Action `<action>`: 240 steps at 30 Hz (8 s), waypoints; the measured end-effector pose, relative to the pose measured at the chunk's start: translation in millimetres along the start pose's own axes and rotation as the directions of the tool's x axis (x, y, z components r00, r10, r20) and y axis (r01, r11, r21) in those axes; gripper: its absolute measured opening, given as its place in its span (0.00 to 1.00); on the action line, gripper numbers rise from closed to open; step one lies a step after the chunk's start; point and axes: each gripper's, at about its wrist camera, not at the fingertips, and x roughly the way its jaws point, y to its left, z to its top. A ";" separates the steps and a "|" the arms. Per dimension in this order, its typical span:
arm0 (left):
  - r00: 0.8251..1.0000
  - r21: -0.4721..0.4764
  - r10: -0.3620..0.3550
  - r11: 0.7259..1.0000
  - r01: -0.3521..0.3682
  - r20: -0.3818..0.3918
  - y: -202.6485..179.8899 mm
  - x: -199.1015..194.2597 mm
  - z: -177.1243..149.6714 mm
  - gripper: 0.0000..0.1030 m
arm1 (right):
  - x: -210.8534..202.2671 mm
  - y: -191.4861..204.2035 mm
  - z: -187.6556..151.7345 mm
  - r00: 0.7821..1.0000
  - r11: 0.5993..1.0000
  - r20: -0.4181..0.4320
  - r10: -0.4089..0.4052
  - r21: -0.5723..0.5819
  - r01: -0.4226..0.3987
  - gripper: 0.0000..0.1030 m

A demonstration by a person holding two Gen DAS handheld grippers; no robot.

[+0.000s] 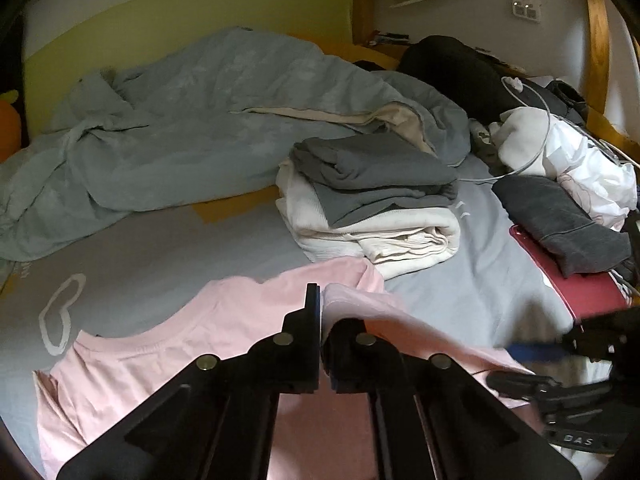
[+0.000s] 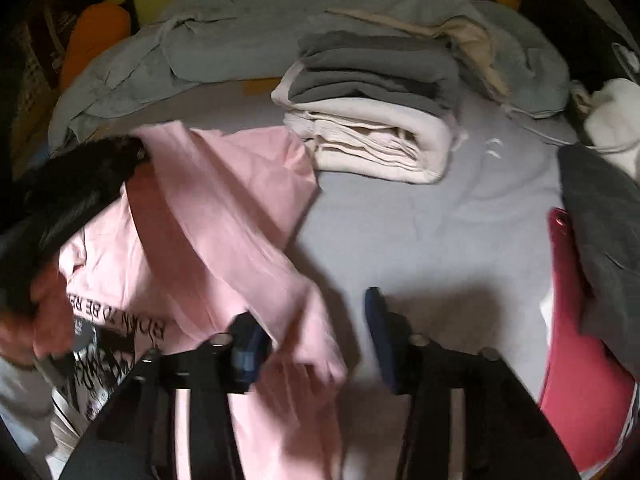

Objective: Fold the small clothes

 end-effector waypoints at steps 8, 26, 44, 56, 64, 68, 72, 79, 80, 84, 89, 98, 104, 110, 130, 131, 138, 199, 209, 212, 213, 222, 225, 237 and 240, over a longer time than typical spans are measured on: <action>0.999 0.114 0.017 0.993 -0.013 -0.031 -26.4 5.3 -18.2 0.07 | -35.9 14.1 -54.4 0.993 0.999 0.116 -0.003 -0.039 0.008 0.08; 0.967 0.086 -0.186 0.975 0.203 -0.173 11.4 -53.9 -85.2 0.55 | -41.8 7.2 -99.5 0.913 0.917 0.097 0.395 0.009 -0.398 0.46; 0.921 -0.092 -0.224 0.974 0.206 -0.319 -22.7 94.8 8.6 0.00 | 5.8 -27.7 -55.7 0.966 0.964 0.056 0.251 0.074 -0.255 0.32; 0.978 -0.229 -0.177 0.962 0.147 -0.114 34.7 74.0 40.5 0.00 | -13.8 -10.6 -69.9 0.991 1.000 0.136 0.008 -0.002 -0.008 0.09; 0.998 -0.035 0.046 0.998 -0.044 0.036 38.2 -34.4 -11.3 0.00 | -14.5 -32.1 -65.5 0.987 0.993 0.146 0.074 0.078 -0.086 0.14; 0.984 -0.071 0.120 0.991 -0.111 0.129 57.2 -111.7 -49.7 0.00 | -39.1 -44.1 -67.0 0.963 0.990 0.266 0.038 0.122 -0.073 0.26; 0.967 -0.138 0.181 0.978 -0.158 0.181 72.2 -174.8 -105.9 0.00 | -59.8 -47.5 -84.4 0.949 0.983 0.302 0.094 0.124 -0.137 0.40; 0.952 -0.348 0.269 0.914 -0.206 0.142 84.3 -212.0 -223.3 0.00 | -78.4 -31.7 -146.9 0.958 0.966 0.270 0.095 0.207 -0.154 0.52; 0.949 -0.369 0.283 0.904 -0.216 0.136 81.3 -215.4 -232.7 0.00 | -79.3 -29.5 -153.6 0.956 0.961 0.278 0.098 0.223 -0.163 0.52; 0.954 -0.450 0.277 0.870 -0.199 0.113 80.4 -225.4 -259.4 0.00 | -66.1 -21.8 -165.0 0.954 0.926 0.245 0.174 0.288 -0.243 0.52; 0.949 -0.551 0.307 0.805 -0.220 0.069 95.4 -234.3 -280.7 0.08 | -40.7 -10.8 -174.1 0.964 0.902 0.199 0.178 0.359 -0.241 0.52; 0.936 -0.619 0.352 0.738 -0.267 0.015 123.5 -239.7 -286.6 0.23 | -46.6 -16.4 -161.7 0.970 0.912 0.219 0.110 0.365 -0.186 0.52; 0.961 -0.520 0.278 0.818 -0.246 -0.018 176.4 -221.0 -189.7 0.45 | -72.7 -26.7 -66.8 0.946 0.945 0.275 0.172 0.226 -0.237 0.52; 0.975 -0.488 0.180 0.844 -0.221 -0.130 241.9 -130.5 -95.3 0.49 | -44.6 3.8 57.2 0.949 0.952 0.128 0.287 0.067 -0.297 0.53; 0.926 -0.274 -0.013 0.957 -0.099 -0.378 269.2 60.0 -46.3 0.54 | 159.9 104.7 197.7 0.937 0.945 -0.256 0.237 -0.163 -0.284 0.34; 0.934 -0.265 -0.004 0.959 -0.097 -0.358 266.9 57.6 -45.9 0.15 | 162.9 106.5 195.0 0.929 0.939 -0.274 0.250 -0.165 -0.301 0.15; 0.991 -0.148 0.068 0.985 -0.085 -0.118 224.2 -38.1 -24.8 0.08 | 104.1 106.7 179.6 0.953 0.931 -0.147 0.266 -0.217 -0.294 0.03; 0.867 -0.362 0.495 0.799 -0.480 -0.056 117.0 -213.7 -223.2 0.03 | -44.7 45.5 -100.6 0.951 0.991 0.277 -0.136 0.049 0.127 0.05; 0.869 -0.461 0.462 0.742 -0.487 -0.175 128.3 -235.8 -274.7 0.16 | -39.8 39.1 -100.8 0.958 0.989 0.248 -0.142 0.078 0.126 0.06; 0.918 -0.509 0.384 0.774 -0.377 -0.095 130.3 -249.4 -269.2 0.56 | -44.1 36.3 -102.7 0.957 0.991 0.266 -0.120 0.088 0.100 0.06; 0.932 -0.540 0.359 0.775 -0.329 -0.054 133.8 -256.6 -265.7 0.56 | -46.0 34.4 -103.2 0.957 0.992 0.272 -0.104 0.095 0.080 0.06; 0.957 -0.522 0.281 0.806 -0.279 -0.078 195.2 -226.5 -208.7 0.56 | -55.5 18.9 -86.4 0.954 0.993 0.298 -0.041 0.122 0.005 0.23; 0.955 -0.539 0.243 0.789 -0.295 -0.168 214.8 -196.6 -212.0 0.09 | -48.7 9.8 -71.3 0.965 0.991 0.261 0.002 0.128 -0.036 0.23; 0.914 -0.473 0.385 0.786 -0.399 -0.131 211.2 -205.6 -222.3 0.07 | -51.4 -13.9 -114.8 0.950 0.958 0.305 0.068 0.246 -0.148 0.83; 0.911 -0.488 0.391 0.774 -0.403 -0.131 202.0 -211.0 -232.0 0.52 | -38.0 -14.0 -115.5 0.962 0.951 0.254 0.097 0.263 -0.165 0.83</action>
